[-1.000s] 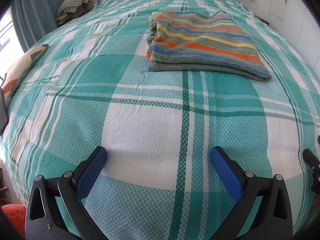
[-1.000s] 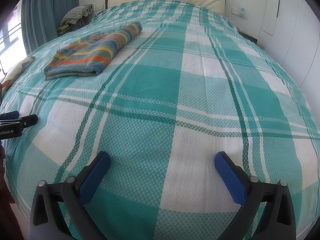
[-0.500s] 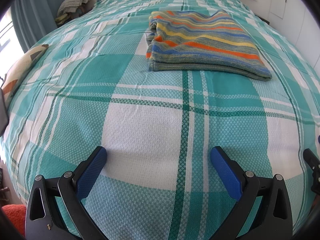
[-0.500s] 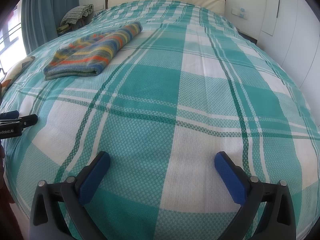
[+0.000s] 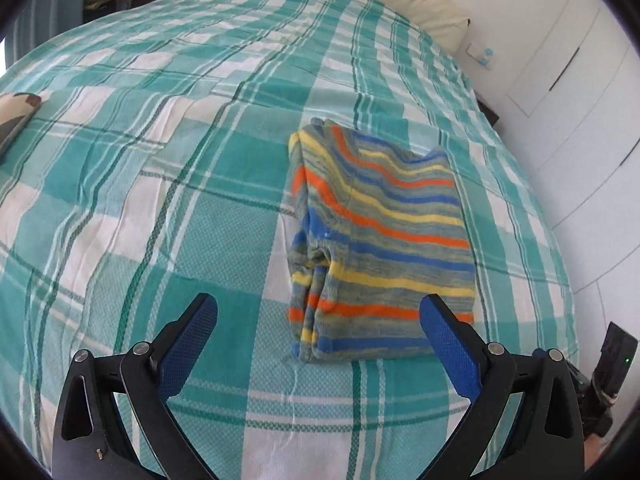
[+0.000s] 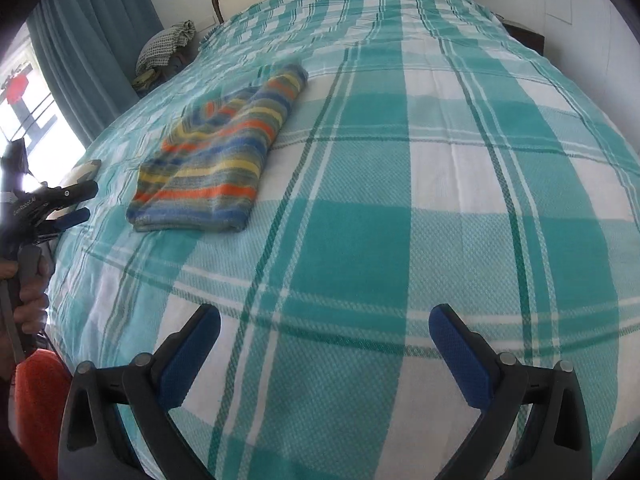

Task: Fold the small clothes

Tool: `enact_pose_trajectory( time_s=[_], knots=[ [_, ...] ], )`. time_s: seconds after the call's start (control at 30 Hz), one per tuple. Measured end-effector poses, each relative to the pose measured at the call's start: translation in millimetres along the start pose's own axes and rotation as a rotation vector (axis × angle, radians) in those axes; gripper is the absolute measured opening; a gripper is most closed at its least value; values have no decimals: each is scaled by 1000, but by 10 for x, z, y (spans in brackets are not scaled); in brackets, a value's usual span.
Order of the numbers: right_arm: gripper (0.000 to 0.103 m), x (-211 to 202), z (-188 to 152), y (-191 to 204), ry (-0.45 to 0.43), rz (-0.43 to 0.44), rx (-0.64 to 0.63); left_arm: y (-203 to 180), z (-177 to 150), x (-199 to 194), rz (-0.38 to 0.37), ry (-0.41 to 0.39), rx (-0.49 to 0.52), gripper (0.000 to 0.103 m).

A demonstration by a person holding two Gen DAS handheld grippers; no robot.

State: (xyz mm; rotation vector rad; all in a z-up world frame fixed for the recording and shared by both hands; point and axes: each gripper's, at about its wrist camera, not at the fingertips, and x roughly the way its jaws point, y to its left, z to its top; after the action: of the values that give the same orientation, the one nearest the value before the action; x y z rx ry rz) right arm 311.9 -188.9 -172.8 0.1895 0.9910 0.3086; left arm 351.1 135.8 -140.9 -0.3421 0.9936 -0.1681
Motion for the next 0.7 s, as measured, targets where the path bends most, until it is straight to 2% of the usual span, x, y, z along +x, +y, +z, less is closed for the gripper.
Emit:
enact_pose_trajectory(
  time_s=[0.07,0.13,0.2,0.27,0.37,0.4,0.43,0.47,0.5,0.57,0.7],
  knots=[
    [103,241,393,31,-27,85,41,37,235,286,-3,47,-3,101],
    [101,543,742,65,-28,125,64,79,397,547,1,86,-19,101],
    [95,880,1035,96,-9,162,89,145,493,762,49,115,-45,101],
    [91,1219,1246,135,34,204,121,190,546,907,88,130,-67,101],
    [80,1583,1402,269,71,265,125,112,565,975,88,121,-44,101],
    [68,1661,1430,368,85,248,80,44,557,1001,75,127,-15,95],
    [47,1718,1450,482,102,184,13,-20,561,1052,78,142,24,63],
    [39,1725,1423,633,101,110,-72,-91,549,1099,63,165,60,41],
    [30,1710,1425,746,89,71,-138,-155,540,1116,60,174,79,25],
    [24,1581,1425,931,46,21,-232,-261,568,1025,91,144,102,19],
    [22,1101,1495,1039,-49,52,-255,-421,634,638,41,67,115,17]
  ],
)
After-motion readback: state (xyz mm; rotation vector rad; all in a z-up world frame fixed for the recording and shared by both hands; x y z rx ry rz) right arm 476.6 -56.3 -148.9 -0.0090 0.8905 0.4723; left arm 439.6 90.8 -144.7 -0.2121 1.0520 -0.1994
